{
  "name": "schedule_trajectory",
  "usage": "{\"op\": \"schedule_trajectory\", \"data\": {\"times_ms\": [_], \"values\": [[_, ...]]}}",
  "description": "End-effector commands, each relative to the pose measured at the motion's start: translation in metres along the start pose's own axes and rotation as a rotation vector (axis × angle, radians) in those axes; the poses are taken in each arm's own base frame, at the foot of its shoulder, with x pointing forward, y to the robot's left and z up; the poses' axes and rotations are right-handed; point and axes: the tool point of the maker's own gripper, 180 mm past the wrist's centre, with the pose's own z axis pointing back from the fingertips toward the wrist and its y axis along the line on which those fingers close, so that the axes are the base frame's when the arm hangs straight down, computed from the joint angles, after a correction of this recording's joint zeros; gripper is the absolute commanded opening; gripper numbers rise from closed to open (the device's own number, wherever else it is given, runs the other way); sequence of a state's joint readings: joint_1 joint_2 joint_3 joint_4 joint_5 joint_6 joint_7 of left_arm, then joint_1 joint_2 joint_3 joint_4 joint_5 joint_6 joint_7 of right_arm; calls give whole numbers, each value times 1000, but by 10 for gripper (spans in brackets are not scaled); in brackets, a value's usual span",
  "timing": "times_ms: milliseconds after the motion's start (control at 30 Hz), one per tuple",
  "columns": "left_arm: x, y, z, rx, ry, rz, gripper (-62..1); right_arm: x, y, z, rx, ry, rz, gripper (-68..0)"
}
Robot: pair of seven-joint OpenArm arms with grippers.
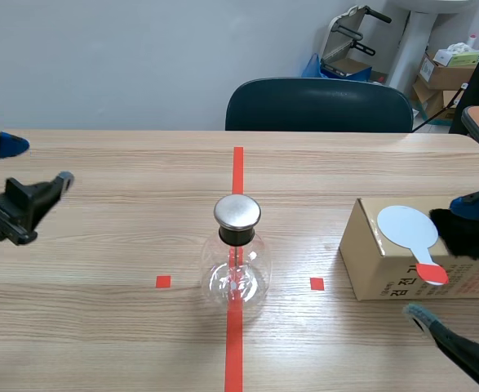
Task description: Do the electroscope experiment
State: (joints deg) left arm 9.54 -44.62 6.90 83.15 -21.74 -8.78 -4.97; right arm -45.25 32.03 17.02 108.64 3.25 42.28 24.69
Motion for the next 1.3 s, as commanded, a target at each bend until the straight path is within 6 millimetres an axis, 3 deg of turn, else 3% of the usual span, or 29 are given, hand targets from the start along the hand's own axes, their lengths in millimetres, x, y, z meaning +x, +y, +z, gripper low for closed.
{"op": "schedule_trajectory", "data": {"times_ms": [0,167,533,933,1267], "values": [[14,6,3,3,-56,17,-157,6,-2,-2,3,-22,0,4],[22,6,27,-43,-154,121,-157,1,9,-6,30,-4,-24,4],[18,-22,70,-143,-245,229,-157,5,7,-7,16,-26,-83,4],[16,-28,75,-156,-241,241,-157,6,9,-9,17,-35,-98,4],[20,-20,74,-141,-250,224,-157,6,9,-9,17,-35,-98,4]]}}
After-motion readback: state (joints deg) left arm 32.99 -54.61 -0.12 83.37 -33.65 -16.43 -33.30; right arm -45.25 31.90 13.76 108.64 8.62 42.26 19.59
